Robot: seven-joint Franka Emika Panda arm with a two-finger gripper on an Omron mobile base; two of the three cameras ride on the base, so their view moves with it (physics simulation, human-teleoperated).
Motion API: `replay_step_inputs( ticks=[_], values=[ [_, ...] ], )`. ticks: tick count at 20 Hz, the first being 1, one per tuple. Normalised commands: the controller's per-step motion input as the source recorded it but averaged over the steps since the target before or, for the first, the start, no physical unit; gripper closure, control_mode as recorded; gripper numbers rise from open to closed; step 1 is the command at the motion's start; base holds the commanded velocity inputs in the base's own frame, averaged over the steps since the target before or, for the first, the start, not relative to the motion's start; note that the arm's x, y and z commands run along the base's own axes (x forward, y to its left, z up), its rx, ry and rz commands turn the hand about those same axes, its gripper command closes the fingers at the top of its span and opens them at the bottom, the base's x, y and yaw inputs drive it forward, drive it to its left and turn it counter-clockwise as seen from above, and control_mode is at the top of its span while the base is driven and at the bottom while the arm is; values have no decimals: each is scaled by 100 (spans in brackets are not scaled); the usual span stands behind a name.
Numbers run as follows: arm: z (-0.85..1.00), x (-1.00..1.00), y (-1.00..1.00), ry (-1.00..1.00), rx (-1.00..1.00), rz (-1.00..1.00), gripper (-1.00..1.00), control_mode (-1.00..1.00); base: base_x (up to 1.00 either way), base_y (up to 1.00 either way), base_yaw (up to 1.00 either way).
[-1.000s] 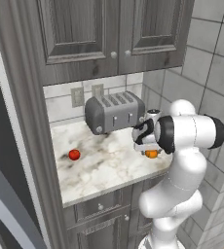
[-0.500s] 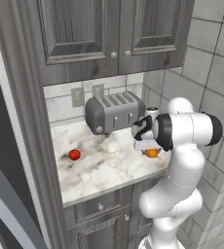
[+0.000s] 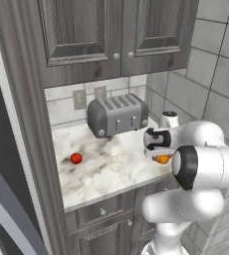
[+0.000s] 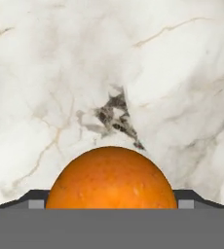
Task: Place the liquor on the top shelf of the fridge to keep it out of children's reach, and place the orange and tomato on lower shelves for easy access.
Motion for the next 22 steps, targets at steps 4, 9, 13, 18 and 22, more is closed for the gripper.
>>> replay_step_inputs(
  ticks=[4,9,13,18,22],
  values=[
    [99,-75,0,-28,0,18,100,-100,0,0,0],
    [100,-77,15,-24,0,22,100,-100,0,0,0],
    [100,-60,43,-16,0,24,100,-100,0,0,0],
    [100,-47,28,-9,-1,27,100,-100,0,0,0],
    [100,-53,2,-6,-2,23,100,-100,0,0,0]
  ],
)
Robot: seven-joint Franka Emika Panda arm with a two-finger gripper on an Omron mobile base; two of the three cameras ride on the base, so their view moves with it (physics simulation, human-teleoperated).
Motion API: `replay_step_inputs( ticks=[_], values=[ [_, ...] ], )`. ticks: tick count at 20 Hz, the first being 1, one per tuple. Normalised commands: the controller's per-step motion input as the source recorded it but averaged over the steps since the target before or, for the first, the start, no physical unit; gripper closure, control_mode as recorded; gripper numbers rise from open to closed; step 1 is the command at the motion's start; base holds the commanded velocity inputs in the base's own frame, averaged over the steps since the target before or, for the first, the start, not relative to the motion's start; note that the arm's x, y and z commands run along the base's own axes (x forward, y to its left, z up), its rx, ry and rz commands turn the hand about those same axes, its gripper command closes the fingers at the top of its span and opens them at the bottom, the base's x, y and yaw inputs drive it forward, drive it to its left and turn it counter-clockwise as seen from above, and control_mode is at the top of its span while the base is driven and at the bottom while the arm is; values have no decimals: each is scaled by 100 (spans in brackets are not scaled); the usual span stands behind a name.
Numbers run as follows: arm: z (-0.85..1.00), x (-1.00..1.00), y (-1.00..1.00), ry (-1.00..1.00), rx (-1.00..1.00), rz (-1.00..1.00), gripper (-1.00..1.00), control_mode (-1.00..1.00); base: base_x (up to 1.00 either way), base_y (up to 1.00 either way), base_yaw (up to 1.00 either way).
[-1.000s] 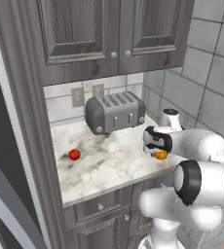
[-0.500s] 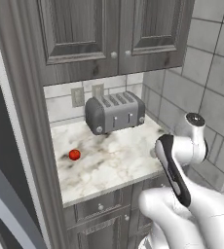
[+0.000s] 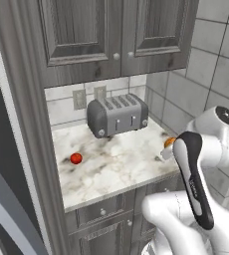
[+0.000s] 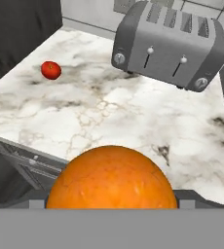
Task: Place the liquor on the top shelf of the fridge to keep it out of children's reach, and place the orange and tomato on lower shelves for easy access.
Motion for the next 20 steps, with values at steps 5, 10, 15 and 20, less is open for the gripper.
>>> replay_step_inputs(
  ticks=[5,10,15,20],
  values=[
    [79,-60,12,0,-10,18,100,-100,0,0,0],
    [40,-52,32,0,-17,13,100,-100,0,0,0],
    [24,-35,18,0,-12,12,100,100,-12,1,4],
    [0,0,0,0,0,0,100,100,-89,1,28]
  ],
)
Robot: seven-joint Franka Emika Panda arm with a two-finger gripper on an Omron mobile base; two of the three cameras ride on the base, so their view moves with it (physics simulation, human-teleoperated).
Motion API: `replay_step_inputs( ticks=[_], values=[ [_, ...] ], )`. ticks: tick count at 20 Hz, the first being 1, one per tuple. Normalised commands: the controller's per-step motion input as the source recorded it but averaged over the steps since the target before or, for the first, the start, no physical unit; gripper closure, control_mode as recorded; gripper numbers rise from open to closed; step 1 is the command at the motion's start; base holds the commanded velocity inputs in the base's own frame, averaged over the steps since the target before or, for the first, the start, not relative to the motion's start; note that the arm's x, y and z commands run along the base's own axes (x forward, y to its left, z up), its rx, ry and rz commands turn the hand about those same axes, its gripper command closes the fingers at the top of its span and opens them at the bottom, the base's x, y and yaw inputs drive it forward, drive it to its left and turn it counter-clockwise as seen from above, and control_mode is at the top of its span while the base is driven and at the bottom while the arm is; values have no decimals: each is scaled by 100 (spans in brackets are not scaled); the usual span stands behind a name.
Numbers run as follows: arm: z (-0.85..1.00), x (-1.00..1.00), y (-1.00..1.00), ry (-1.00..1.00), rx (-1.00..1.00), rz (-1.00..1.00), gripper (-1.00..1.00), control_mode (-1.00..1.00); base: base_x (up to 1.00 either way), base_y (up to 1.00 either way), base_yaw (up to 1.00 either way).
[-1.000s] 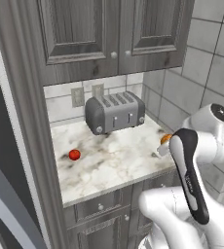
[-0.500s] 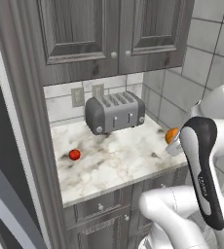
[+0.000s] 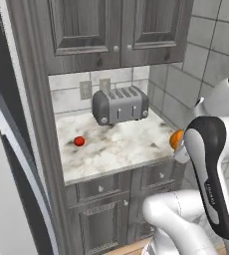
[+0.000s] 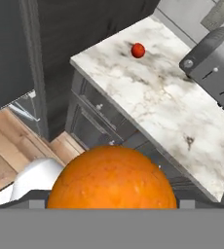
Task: Place the liquor on the top shelf of the fridge to keep it out of children's reach, and place the orange and tomato on lower shelves for easy access.
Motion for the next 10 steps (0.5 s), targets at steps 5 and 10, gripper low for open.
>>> replay_step_inputs(
  ticks=[5,10],
  values=[
    [0,0,0,0,0,0,100,100,-78,0,53],
    [0,0,0,0,0,0,100,100,-61,0,71]
  ],
)
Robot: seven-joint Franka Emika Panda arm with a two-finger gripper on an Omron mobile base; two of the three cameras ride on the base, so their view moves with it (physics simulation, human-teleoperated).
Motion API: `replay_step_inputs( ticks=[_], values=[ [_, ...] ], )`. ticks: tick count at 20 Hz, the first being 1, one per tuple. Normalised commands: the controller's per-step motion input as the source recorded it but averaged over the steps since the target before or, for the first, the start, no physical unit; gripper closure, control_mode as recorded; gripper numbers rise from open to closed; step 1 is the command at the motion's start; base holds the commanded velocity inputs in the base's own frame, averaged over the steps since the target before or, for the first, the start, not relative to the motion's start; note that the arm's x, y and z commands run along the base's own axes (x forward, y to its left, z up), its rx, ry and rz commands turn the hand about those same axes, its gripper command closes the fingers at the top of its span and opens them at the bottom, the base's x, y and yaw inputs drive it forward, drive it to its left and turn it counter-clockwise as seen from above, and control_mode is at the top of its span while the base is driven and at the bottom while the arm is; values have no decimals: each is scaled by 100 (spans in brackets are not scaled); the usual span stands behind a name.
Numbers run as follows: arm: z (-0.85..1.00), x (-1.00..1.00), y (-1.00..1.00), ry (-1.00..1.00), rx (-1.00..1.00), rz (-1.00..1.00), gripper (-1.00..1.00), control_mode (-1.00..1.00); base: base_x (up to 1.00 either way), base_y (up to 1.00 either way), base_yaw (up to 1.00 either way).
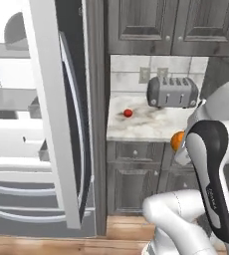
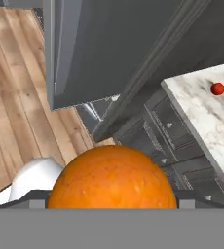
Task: Place the liquor on the top shelf of the fridge to keep it out of children's reach, and place the orange and tomato on lower shelves for easy access.
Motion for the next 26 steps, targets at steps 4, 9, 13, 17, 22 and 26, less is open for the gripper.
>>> replay_step_inputs(
  ticks=[4,9,13,17,22,26],
  values=[
    [0,0,0,0,0,0,100,100,-64,8,68],
    [0,0,0,0,0,0,100,100,-36,55,61],
    [0,0,0,0,0,0,100,100,-6,95,51],
    [0,0,0,0,0,0,100,100,6,100,28],
    [0,0,0,0,0,0,100,100,40,96,3],
    [0,0,0,0,0,0,100,100,51,47,-24]
  ],
)
